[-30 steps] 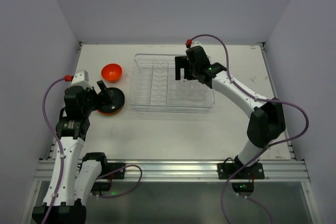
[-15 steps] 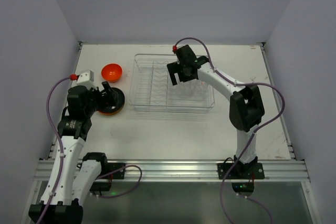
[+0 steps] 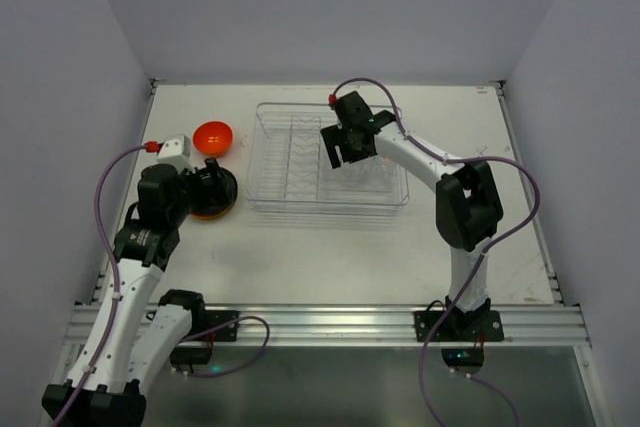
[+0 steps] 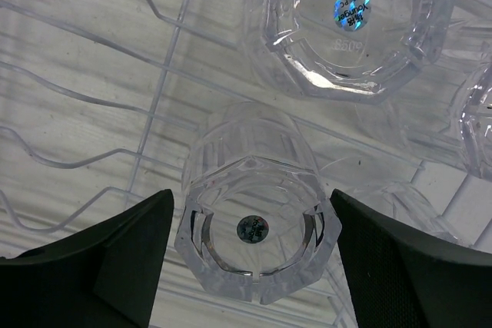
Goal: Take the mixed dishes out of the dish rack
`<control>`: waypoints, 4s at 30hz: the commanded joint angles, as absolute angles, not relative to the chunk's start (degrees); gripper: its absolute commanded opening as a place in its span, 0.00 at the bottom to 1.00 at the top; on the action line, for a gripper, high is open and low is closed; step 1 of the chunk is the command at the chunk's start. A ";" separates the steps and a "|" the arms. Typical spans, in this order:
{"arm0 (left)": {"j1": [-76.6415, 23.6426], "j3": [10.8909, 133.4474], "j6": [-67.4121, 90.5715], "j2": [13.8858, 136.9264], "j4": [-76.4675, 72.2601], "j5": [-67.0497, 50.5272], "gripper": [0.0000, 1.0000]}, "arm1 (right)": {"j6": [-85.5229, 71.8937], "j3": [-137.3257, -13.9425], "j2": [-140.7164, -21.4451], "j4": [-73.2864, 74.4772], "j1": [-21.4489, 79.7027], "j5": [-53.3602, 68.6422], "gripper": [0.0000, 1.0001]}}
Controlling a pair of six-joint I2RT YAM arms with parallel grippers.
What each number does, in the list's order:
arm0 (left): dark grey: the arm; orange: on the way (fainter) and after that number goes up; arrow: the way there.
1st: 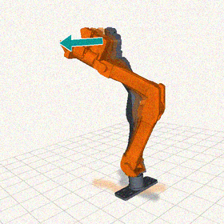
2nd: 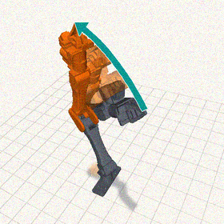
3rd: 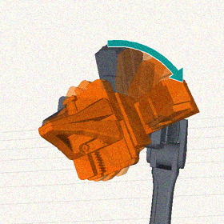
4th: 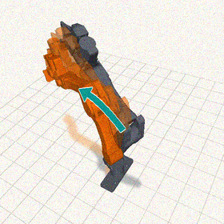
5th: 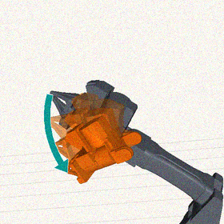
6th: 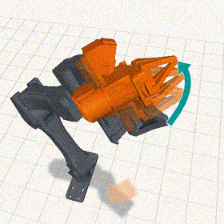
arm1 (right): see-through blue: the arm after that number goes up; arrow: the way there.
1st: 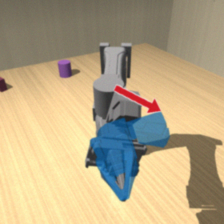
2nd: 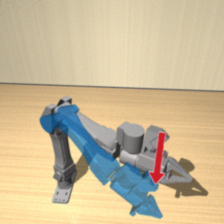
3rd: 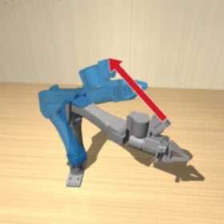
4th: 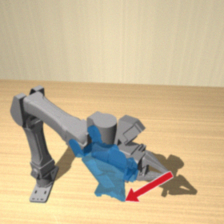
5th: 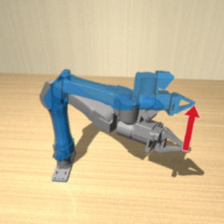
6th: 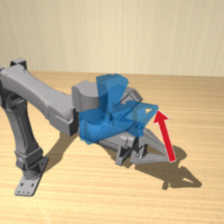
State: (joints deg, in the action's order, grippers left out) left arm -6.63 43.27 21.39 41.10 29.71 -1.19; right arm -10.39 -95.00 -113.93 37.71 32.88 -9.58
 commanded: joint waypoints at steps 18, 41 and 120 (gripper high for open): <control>-11.51 44.12 21.62 35.43 29.44 2.46 1.00 | -12.13 -88.51 -98.89 34.46 33.57 -1.42 0.07; -30.31 25.32 60.81 38.84 -43.58 -43.25 1.00 | -36.29 -41.67 -44.74 -17.80 33.57 41.47 0.00; -53.96 63.01 32.16 82.45 62.66 15.02 0.74 | -18.63 -45.79 -36.39 25.40 33.58 -1.15 0.99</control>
